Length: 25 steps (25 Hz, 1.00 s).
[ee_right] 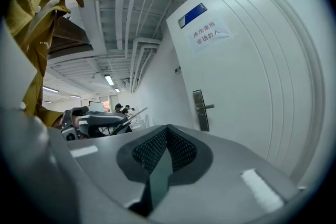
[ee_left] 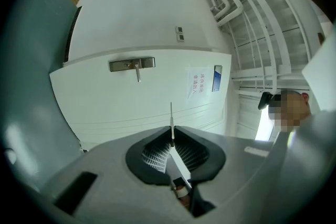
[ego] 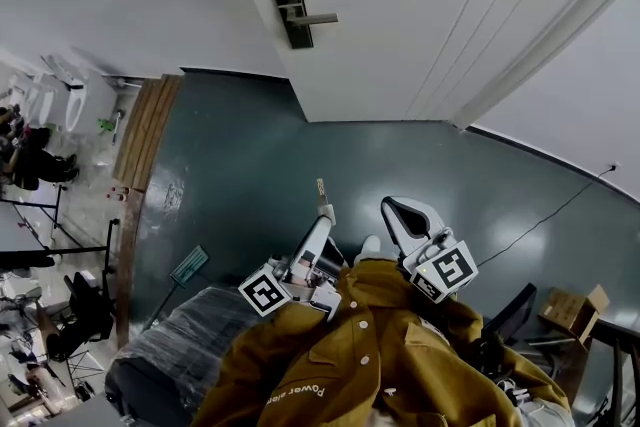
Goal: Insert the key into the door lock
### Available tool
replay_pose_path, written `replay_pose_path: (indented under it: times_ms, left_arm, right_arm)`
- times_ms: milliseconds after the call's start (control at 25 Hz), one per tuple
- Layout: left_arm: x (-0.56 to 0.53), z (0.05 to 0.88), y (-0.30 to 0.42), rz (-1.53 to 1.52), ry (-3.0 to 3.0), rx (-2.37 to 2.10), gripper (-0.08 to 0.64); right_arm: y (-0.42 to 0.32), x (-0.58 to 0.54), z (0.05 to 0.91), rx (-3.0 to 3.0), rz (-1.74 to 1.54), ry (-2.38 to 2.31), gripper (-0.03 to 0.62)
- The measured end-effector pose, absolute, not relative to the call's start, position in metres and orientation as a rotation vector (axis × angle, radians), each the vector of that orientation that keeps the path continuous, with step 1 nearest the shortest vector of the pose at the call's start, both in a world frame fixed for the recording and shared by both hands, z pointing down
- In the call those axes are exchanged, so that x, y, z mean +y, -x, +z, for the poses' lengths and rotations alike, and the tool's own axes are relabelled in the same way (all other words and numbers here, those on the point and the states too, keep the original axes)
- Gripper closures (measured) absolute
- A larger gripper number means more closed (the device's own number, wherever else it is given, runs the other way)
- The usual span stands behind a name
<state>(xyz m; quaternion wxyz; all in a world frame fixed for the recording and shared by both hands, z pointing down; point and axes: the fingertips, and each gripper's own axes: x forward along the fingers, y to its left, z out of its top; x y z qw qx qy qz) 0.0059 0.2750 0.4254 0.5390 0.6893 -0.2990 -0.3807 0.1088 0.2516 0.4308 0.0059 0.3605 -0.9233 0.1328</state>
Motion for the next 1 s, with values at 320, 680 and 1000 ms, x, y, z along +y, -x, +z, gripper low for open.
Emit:
replay_pose_path:
  times_ms: [320,680,1000]
  left_arm:
    - [0.269,0.441,-0.016,-0.951,-1.589,-0.774,0.537]
    - [0.226,0.455,-0.008,-0.947,-1.529,-0.789,0.537]
    - [0.129,0.452,0.031,-0.964,-1.546,-0.738,0.537]
  right_arm:
    - [-0.142,0.251,0.457,-2.858,0.491,-1.126,0.584]
    - [-0.127,0.205,0.469,-2.839,0.547,-1.082,0.584]
    - [-0.09,0.108,0.464,-2.827,0.497,-1.123,0.584]
